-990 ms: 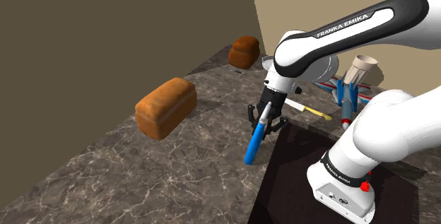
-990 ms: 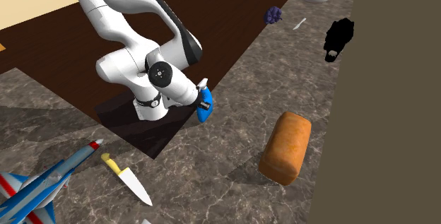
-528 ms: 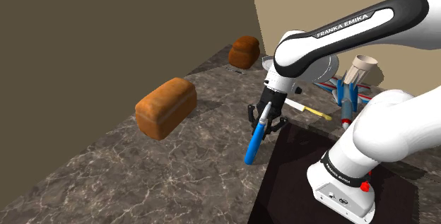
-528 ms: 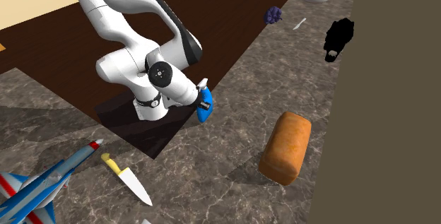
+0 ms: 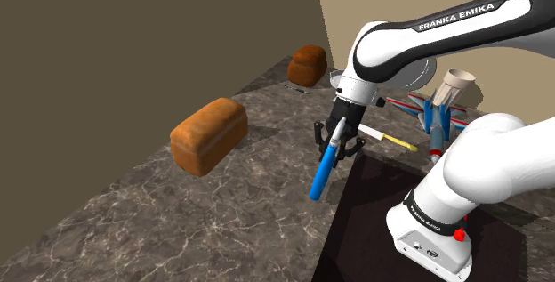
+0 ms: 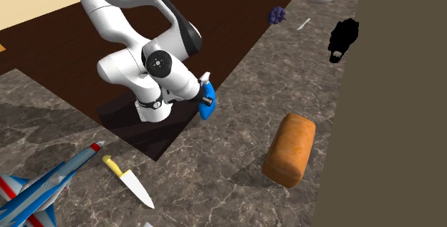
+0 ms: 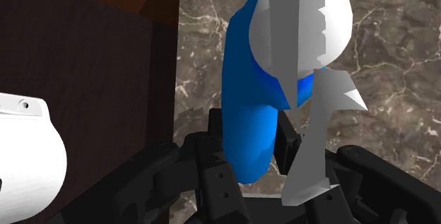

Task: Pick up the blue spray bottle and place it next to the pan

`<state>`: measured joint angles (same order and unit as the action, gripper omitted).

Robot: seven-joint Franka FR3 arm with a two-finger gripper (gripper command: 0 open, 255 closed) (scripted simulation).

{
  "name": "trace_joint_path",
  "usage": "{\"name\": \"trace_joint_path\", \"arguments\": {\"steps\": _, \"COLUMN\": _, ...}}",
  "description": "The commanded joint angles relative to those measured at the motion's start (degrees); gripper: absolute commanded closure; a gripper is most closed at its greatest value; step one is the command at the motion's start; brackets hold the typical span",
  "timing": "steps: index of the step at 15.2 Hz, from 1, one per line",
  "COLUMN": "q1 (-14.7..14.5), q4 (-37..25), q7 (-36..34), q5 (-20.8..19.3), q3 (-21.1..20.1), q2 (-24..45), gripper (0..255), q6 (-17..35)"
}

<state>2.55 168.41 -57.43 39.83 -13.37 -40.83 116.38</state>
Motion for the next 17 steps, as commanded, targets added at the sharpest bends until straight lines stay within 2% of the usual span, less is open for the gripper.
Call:
{"name": "trace_joint_path", "arguments": {"steps": 1, "q1": 0.3, "q4": -0.8, "q7": -1.0, "q5": -1.0, "q3": 0.4, "q2": -1.5, "gripper": 255, "q6": -2.2}}
{"name": "trace_joint_path", "arguments": {"steps": 17, "q1": 1.8, "q4": -9.3, "q7": -7.2, "q5": -6.0, "q3": 3.4, "q2": -8.1, "gripper": 255, "q6": -16.0}}
